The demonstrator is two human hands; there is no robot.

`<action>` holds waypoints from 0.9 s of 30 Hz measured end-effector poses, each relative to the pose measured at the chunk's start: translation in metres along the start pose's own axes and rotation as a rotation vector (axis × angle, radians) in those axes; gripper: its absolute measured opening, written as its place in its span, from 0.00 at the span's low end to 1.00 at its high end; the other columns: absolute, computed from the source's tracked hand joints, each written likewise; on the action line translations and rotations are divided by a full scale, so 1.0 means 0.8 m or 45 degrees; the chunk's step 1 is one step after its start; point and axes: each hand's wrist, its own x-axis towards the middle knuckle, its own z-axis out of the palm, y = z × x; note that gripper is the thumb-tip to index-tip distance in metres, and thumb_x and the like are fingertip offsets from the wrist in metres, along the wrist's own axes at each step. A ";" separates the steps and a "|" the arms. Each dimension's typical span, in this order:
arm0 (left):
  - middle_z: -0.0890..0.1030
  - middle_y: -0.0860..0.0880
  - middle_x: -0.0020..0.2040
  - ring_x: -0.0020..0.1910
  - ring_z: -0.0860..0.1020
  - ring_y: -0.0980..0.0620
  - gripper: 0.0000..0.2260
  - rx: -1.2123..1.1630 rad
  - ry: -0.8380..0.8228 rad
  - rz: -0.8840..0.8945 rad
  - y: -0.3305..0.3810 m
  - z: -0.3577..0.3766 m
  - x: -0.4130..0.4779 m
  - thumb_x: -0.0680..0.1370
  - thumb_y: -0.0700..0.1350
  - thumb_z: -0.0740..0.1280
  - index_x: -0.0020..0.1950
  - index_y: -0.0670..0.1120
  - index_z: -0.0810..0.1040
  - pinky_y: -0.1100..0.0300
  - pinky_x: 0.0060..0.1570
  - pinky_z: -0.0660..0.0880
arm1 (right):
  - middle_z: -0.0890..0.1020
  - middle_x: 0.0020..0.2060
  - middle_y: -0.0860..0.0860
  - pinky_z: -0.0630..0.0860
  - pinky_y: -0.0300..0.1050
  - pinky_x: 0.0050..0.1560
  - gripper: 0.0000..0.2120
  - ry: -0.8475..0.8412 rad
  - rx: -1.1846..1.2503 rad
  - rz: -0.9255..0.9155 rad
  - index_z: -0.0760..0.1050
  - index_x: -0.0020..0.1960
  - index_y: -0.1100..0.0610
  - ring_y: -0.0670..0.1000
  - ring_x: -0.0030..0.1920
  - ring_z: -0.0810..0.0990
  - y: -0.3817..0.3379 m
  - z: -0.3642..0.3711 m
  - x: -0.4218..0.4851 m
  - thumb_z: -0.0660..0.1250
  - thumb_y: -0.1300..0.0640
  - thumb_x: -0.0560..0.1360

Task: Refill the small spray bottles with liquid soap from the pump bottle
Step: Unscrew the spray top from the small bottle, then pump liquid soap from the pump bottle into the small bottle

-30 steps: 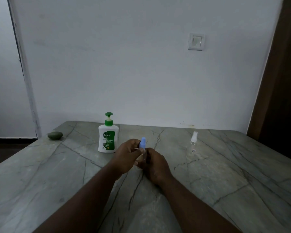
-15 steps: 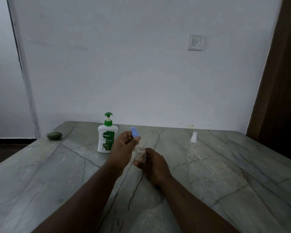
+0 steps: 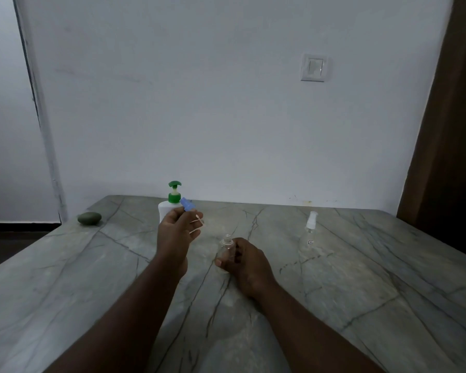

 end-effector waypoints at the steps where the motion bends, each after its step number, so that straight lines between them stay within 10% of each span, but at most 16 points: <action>1: 0.86 0.44 0.49 0.48 0.83 0.48 0.04 0.091 0.009 0.036 -0.001 -0.002 0.000 0.80 0.40 0.69 0.53 0.45 0.82 0.54 0.50 0.78 | 0.86 0.52 0.43 0.80 0.55 0.58 0.28 0.002 0.000 0.002 0.79 0.58 0.46 0.47 0.52 0.84 -0.001 0.000 0.000 0.74 0.34 0.62; 10: 0.81 0.53 0.35 0.35 0.78 0.57 0.08 1.408 -0.082 0.378 -0.025 -0.011 -0.005 0.76 0.52 0.73 0.42 0.49 0.80 0.62 0.33 0.67 | 0.85 0.48 0.42 0.81 0.53 0.53 0.29 0.023 -0.058 -0.030 0.79 0.56 0.46 0.43 0.48 0.83 -0.005 -0.001 -0.002 0.72 0.31 0.62; 21: 0.83 0.49 0.37 0.35 0.78 0.52 0.14 1.728 -0.239 0.244 -0.032 -0.019 -0.008 0.76 0.55 0.74 0.40 0.46 0.82 0.61 0.32 0.70 | 0.86 0.51 0.44 0.82 0.50 0.55 0.22 0.008 -0.048 -0.025 0.79 0.59 0.49 0.43 0.49 0.85 -0.007 -0.004 -0.001 0.79 0.44 0.68; 27: 0.83 0.50 0.53 0.49 0.81 0.53 0.17 1.677 -0.375 0.236 -0.027 -0.017 -0.010 0.73 0.54 0.78 0.58 0.49 0.82 0.60 0.46 0.76 | 0.86 0.48 0.43 0.82 0.48 0.52 0.19 0.053 -0.017 -0.011 0.80 0.55 0.49 0.42 0.48 0.85 -0.008 -0.004 0.001 0.79 0.43 0.69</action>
